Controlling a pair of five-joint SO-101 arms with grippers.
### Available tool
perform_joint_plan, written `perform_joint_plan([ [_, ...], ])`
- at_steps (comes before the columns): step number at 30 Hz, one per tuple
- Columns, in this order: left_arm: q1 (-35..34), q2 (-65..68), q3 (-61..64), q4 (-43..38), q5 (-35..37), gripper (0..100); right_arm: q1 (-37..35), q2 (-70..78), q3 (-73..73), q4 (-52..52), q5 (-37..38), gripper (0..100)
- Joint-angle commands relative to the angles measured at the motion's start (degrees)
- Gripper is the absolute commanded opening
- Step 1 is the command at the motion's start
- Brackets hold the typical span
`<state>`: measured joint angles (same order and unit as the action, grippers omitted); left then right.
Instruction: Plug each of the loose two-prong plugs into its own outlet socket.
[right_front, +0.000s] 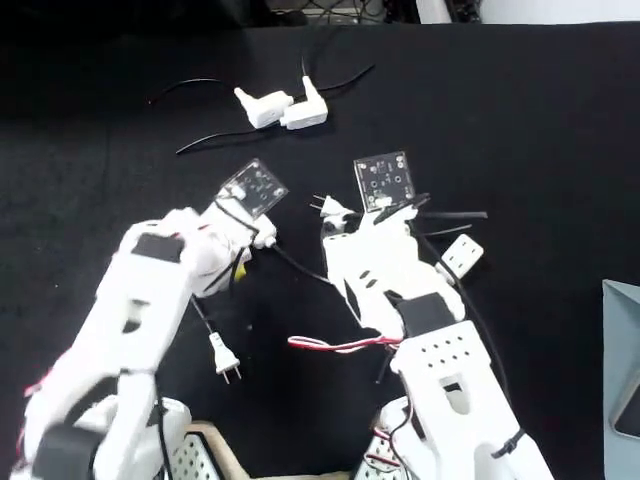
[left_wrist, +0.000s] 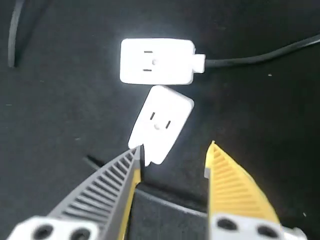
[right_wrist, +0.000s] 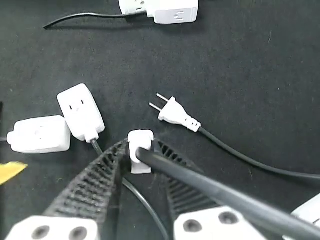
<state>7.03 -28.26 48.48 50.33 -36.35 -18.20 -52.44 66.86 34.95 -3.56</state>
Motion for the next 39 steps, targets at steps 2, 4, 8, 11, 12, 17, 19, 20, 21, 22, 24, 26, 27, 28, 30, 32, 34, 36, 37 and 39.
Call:
perform_joint_plan([
  [2, 0.84, 14.68, -9.10, -2.64, -1.93, 21, 0.79, -0.75, -0.31, -0.79, -0.35, 1.3],
  [4, 0.40, 18.81, -11.03, -3.43, -3.16, 21, 0.79, -0.75, -0.22, -0.79, -0.35, 1.3],
  [8, -2.77, 26.29, -13.41, -8.09, -3.52, 21, 0.79, -0.75, 0.48, -1.14, -0.35, 1.4],
  [11, -5.58, 31.21, -16.75, -9.85, -3.52, 21, 0.79, -0.75, 0.57, -1.14, -0.35, 1.4],
  [12, -6.29, 32.53, -17.80, -9.93, -3.52, 21, 0.79, -0.75, 0.57, -1.14, -0.35, 1.4],
  [17, -7.25, 34.81, -20.70, -9.05, -3.52, 10, 0.79, -0.75, 0.57, -1.14, -0.35, 1.4],
  [19, -6.99, 34.37, -20.62, -8.97, -3.43, 6, 0.79, -0.75, 0.57, -1.14, -0.35, 1.4],
  [20, -6.81, 33.58, -20.18, -8.97, -3.43, 4, 0.79, -0.75, 0.57, -1.14, -0.35, 1.4],
  [21, -6.64, 32.70, -19.56, -8.88, -3.34, 3, 0.79, -0.75, 0.57, -1.14, -0.35, 1.4],
  [22, -6.64, 31.56, -18.42, -8.88, -3.34, 3, 0.79, -0.75, 0.57, -1.14, -0.35, 1.4],
  [24, -6.55, 28.40, -15.87, -8.88, -3.25, 3, 0.79, -0.75, 0.57, -1.14, -0.26, 1.4],
  [26, -6.46, 24.53, -12.44, -8.88, -3.25, 3, 0.79, -0.75, 0.57, -1.14, -0.26, 1.4],
  [27, -6.02, 22.24, -10.42, -8.88, -3.25, 3, 0.79, -0.75, 0.57, -1.14, -0.18, 1.4],
  [28, -5.41, 19.96, -8.04, -8.70, -3.25, 3, 0.79, -0.75, 0.57, -1.14, -0.18, 1.4],
  [30, -3.47, 15.21, -3.65, -6.59, -3.25, 3, 0.79, -0.75, 0.57, -1.14, -0.09, 1.4],
  [32, -0.57, 11.34, -0.40, -4.31, -2.64, 3, 0.79, -0.75, 0.57, -1.05, 0.00, 1.4],
  [34, 1.80, 8.26, 1.71, -3.52, 1.58, 3, 0.79, -0.75, 0.57, -0.88, 0.00, 1.4],
  [36, 3.30, 6.95, 2.59, -3.25, 4.66, 7, 0.79, -0.75, 0.57, -0.79, 0.09, 1.4],
  [37, 3.65, 6.77, 2.86, -3.25, 5.80, 11, 0.79, -0.75, 0.57, -0.79, 0.09, 1.4],
  [39, 3.38, 6.77, 2.86, -3.25, 8.09, 21, 0.79, -0.75, 0.66, -0.79, 0.09, 1.4],
])
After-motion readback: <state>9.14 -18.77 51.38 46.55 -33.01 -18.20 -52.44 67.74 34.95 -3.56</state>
